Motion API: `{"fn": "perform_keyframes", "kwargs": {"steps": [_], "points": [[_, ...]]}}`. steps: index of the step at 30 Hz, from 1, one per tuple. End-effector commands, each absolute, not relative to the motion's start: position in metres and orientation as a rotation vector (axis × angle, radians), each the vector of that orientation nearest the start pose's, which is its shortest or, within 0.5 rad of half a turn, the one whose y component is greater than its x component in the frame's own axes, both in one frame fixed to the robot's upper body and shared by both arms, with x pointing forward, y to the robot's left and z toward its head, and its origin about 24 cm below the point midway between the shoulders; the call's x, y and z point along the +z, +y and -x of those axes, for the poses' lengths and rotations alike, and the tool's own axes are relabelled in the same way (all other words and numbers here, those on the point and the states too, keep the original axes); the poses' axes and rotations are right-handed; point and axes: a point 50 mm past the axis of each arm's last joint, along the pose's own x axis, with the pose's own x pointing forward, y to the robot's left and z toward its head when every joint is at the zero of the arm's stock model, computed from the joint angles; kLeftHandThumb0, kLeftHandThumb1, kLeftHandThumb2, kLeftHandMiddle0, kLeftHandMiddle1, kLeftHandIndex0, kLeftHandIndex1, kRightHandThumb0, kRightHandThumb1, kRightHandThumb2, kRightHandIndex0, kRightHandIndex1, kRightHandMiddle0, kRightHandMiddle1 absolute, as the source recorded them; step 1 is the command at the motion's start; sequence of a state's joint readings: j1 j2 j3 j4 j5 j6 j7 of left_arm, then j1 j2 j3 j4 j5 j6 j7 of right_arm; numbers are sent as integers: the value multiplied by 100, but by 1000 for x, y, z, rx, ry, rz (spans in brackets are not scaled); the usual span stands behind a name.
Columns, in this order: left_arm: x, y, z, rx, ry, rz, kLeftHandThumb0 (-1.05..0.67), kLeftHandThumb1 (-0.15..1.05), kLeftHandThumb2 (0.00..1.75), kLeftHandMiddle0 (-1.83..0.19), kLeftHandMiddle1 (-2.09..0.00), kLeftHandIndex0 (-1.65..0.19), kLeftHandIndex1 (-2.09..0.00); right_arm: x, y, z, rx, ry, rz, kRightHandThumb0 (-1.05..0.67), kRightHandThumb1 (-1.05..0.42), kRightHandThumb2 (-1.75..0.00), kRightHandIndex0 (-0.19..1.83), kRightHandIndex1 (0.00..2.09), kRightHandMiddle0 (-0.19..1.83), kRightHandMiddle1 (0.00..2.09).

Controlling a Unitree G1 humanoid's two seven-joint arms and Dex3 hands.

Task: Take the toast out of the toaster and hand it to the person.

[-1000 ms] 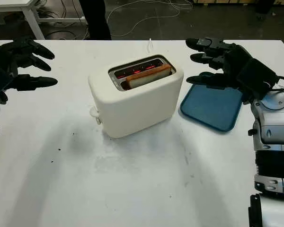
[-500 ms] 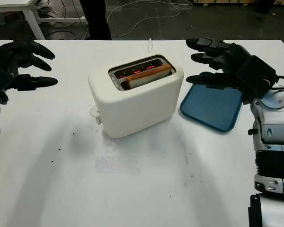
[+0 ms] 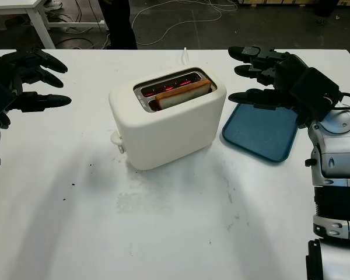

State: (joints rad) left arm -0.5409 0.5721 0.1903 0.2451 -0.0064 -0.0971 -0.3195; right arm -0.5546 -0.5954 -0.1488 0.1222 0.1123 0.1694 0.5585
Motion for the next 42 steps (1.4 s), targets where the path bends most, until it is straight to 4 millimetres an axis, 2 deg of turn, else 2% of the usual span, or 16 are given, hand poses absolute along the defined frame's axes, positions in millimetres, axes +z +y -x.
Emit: {"fn": "perform_keyframes", "kwargs": {"steps": [1,16,42], "points": [[205,259,-328,-94,-391,-530,-105,56,0,-51,-128,-56,-113,208,-238,-328,366,-215,452,-26,-78,0,15,54,44,0],[206,258,-329,-96,-391,-532,-105,55,0,-50,-128,-56,-112,208,-241,-330,379,-233,482,-31,-79,0,14,56,45,1],[204,260,-328,-94,-395,-533,-105,56,0,-50,-128,-56,-113,206,-240,-327,349,-220,457,-26,-78,0,16,55,45,0]]}}
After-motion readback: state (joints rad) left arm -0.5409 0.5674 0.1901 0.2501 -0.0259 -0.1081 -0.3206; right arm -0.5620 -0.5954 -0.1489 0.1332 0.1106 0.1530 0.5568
